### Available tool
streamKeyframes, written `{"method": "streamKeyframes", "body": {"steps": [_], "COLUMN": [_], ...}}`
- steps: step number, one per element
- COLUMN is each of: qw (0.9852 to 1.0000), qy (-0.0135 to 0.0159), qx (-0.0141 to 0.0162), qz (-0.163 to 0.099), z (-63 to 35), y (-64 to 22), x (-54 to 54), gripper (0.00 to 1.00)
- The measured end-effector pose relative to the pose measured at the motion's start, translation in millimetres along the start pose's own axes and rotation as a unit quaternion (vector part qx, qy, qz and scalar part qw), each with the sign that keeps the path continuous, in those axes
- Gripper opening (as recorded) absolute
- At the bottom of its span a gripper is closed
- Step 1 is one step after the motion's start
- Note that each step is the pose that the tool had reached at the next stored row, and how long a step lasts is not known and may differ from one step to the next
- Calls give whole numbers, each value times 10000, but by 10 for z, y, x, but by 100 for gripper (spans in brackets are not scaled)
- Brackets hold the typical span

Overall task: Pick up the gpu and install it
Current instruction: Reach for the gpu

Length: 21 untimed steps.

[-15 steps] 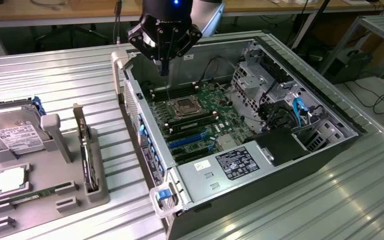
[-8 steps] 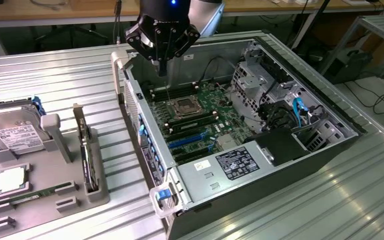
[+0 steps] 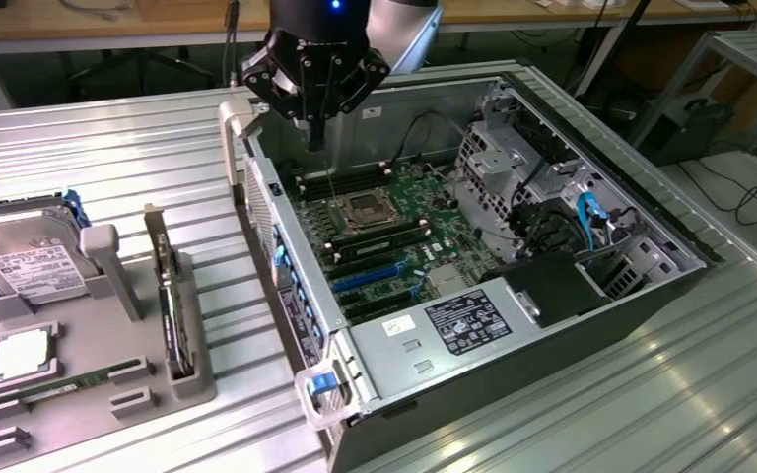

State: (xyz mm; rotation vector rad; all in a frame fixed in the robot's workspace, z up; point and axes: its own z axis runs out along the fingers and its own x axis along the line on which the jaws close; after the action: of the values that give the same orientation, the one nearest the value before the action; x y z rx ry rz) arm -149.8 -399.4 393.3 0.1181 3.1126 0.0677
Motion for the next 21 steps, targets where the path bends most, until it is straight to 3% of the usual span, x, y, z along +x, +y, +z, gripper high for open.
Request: {"method": "streamKeyframes", "body": {"steps": [21], "qw": [10000], "qy": [0], "qx": [0], "qz": [-1], "z": [-5], "y": [-23], "x": [173], "gripper": [11]}}
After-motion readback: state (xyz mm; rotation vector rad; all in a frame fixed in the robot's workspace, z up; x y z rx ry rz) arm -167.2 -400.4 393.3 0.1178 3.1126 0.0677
